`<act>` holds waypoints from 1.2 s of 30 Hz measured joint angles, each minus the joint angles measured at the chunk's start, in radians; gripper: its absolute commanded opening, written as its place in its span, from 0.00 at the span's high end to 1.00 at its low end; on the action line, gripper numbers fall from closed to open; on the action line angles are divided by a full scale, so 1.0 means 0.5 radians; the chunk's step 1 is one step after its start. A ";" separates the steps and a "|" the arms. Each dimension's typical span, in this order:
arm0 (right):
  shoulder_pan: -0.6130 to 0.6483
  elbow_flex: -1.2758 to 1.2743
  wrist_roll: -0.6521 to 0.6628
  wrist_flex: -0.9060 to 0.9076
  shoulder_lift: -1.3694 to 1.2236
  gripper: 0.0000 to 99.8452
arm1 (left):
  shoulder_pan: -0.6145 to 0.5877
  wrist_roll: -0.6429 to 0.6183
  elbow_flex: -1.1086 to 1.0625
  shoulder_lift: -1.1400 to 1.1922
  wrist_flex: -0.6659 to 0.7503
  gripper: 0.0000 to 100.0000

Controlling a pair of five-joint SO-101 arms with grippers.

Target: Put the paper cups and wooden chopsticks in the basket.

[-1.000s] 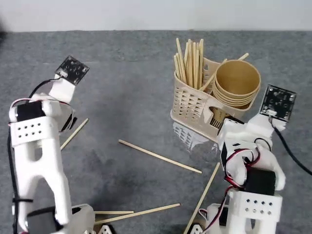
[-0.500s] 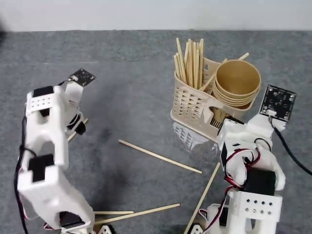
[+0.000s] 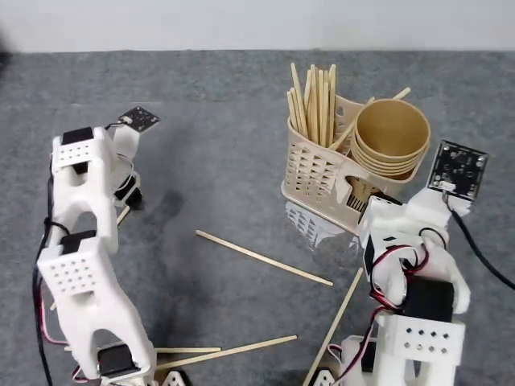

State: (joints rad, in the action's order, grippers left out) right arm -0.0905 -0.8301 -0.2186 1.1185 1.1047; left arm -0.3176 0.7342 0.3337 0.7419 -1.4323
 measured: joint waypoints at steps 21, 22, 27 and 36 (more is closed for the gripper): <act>0.000 0.000 0.000 0.000 0.000 0.99 | 0.031 0.117 0.528 0.034 -0.583 0.99; 0.000 0.000 0.000 0.000 0.000 0.99 | 0.055 0.089 0.528 -0.058 -0.583 0.99; 0.000 0.000 0.000 0.000 0.000 0.99 | 0.227 -0.055 0.528 -0.516 -0.592 0.99; 0.000 0.000 0.000 0.000 0.000 0.99 | 0.887 -0.482 0.715 -1.215 -0.595 0.99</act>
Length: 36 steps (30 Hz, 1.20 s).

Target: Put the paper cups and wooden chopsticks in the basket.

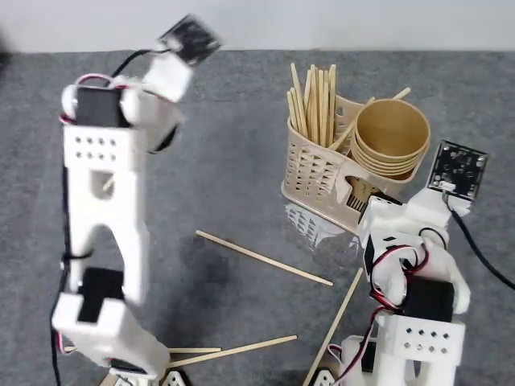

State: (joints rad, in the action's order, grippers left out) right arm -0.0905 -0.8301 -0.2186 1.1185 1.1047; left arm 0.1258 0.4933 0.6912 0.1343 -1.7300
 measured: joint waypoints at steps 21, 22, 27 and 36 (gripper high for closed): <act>0.000 0.000 0.000 -0.015 0.000 0.99 | 0.792 -0.991 0.635 -0.086 1.252 0.99; 0.000 0.000 0.000 -0.015 0.000 0.99 | 0.792 -1.022 0.620 -0.086 1.316 0.99; 0.000 0.000 0.000 -0.015 0.000 0.99 | 0.792 -1.145 0.482 -0.052 1.547 0.99; 0.000 0.000 0.000 -0.015 0.000 0.99 | 0.795 -1.286 0.206 0.147 1.755 0.99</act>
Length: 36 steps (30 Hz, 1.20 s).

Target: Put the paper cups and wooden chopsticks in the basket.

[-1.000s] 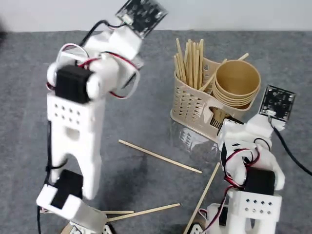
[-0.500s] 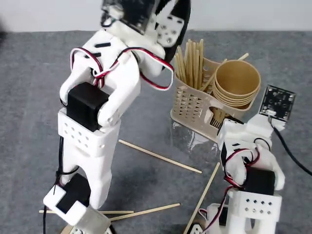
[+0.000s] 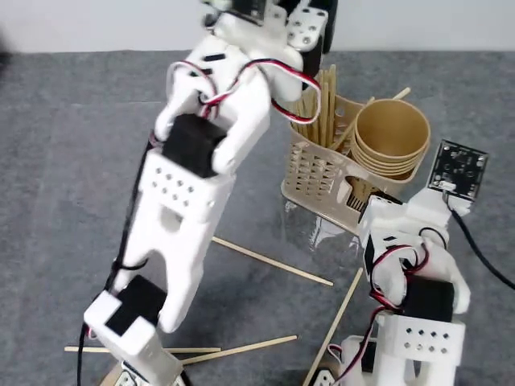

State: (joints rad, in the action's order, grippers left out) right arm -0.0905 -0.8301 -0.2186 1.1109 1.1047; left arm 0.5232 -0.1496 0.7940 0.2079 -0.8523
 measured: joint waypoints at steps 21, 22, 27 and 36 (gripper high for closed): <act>0.015 0.000 0.233 0.000 0.000 0.99 | -0.399 0.203 -0.331 -0.399 -1.132 0.81; 0.052 0.000 0.295 0.000 0.000 0.99 | -0.448 0.227 -0.331 -0.433 -1.237 0.83; 0.316 0.000 0.638 0.071 -0.003 0.99 | -0.746 0.347 -0.331 -0.589 -1.666 0.90; 0.936 0.000 0.997 0.212 -0.279 0.98 | -1.363 0.433 -0.700 -0.988 -1.765 0.83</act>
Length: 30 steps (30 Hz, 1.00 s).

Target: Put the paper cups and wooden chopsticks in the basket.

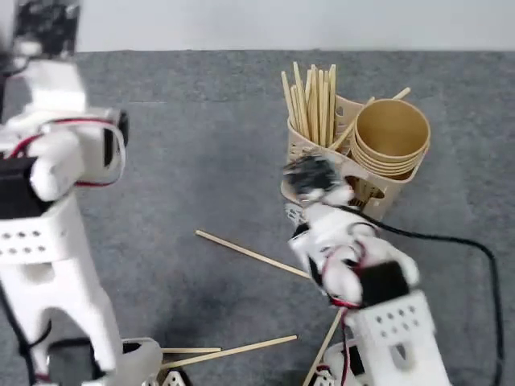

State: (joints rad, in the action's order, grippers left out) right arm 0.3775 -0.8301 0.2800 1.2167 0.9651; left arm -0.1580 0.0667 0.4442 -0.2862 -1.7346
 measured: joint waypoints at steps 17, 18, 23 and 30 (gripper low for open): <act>0.666 0.730 0.071 0.000 -1.611 0.87 | -0.825 0.083 -1.516 -0.792 0.543 0.82; 0.678 0.795 0.074 0.000 -1.703 0.87 | -0.844 0.083 -1.583 -0.825 0.568 0.82; 0.721 1.105 0.074 0.000 -2.145 0.87 | -0.896 0.083 -1.872 -1.010 0.675 0.82; 0.721 1.491 0.074 -0.003 -2.645 0.87 | -0.905 0.083 -2.170 -1.274 0.764 0.82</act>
State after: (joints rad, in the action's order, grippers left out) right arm 0.7380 -0.0844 0.3168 1.2152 -0.3575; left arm -0.6107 0.1082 -0.6406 -0.9229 -1.3525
